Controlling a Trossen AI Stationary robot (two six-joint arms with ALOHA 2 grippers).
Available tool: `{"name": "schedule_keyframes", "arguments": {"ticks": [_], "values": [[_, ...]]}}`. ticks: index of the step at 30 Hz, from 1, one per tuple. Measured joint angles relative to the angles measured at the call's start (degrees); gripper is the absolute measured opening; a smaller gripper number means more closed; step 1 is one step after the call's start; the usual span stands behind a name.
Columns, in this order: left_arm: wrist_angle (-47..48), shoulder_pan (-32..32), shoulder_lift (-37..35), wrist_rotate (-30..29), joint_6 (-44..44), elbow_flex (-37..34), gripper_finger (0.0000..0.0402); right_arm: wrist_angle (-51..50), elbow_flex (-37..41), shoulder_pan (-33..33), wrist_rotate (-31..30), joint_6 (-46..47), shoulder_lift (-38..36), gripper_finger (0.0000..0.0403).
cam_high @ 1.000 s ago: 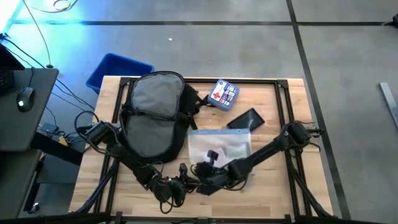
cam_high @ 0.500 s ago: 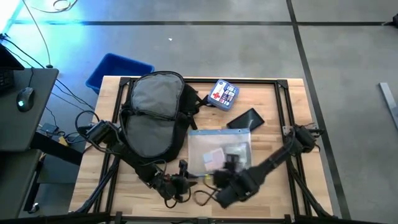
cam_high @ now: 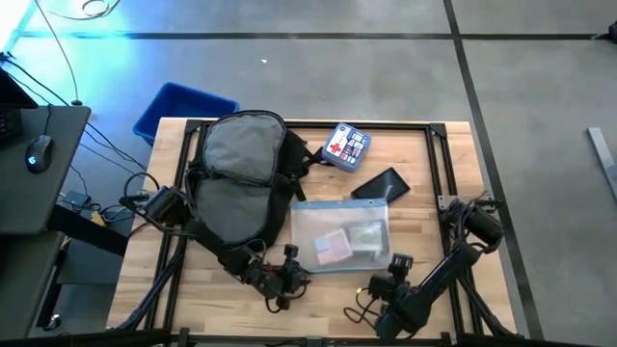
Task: Unpack backpack
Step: Open the white zip bag
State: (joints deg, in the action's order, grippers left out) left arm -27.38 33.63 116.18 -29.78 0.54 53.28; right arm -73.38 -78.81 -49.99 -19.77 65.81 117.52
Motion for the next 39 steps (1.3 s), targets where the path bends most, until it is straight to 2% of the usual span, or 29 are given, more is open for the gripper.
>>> {"name": "schedule_keyframes", "arguments": {"ticks": [5,13,18,23,29,32,36,37,39], "values": [[-1.4,-0.4,1.6,1.4,1.4,0.0,0.009,1.1,5.7,0.3,-4.2,5.9,-0.1,0.0202],[-2.9,-0.6,2.1,7.4,0.9,0.5,0.009,1.3,7.8,2.5,-7.6,5.7,-0.1,0.0188],[-3.0,-0.7,2.1,11.3,0.9,1.3,0.009,-1.0,5.6,2.6,-13.1,1.7,0.0,0.0166],[-2.9,-0.7,2.1,11.3,0.9,1.3,0.009,-1.2,6.8,3.7,-14.0,-4.5,0.0,0.0157],[-2.9,-0.8,2.1,11.5,1.4,1.3,0.009,2.2,12.1,7.2,-13.2,-5.1,0.0,0.0157],[-2.7,-0.8,2.2,12.6,1.4,1.3,0.009,5.7,13.0,8.7,-13.1,-3.1,-0.1,0.0123],[-1.1,-1.7,2.2,11.0,2.4,1.1,0.009,9.2,10.3,9.9,-9.6,-4.9,-0.1,0.0028],[0.2,-2.2,2.2,10.4,3.7,1.0,0.009,9.7,9.0,10.0,-7.8,-5.5,-0.1,0.0015],[3.8,-2.7,2.0,7.8,6.2,1.2,0.009,10.2,6.2,9.6,-3.7,-5.3,-0.1,0.0013]]}}
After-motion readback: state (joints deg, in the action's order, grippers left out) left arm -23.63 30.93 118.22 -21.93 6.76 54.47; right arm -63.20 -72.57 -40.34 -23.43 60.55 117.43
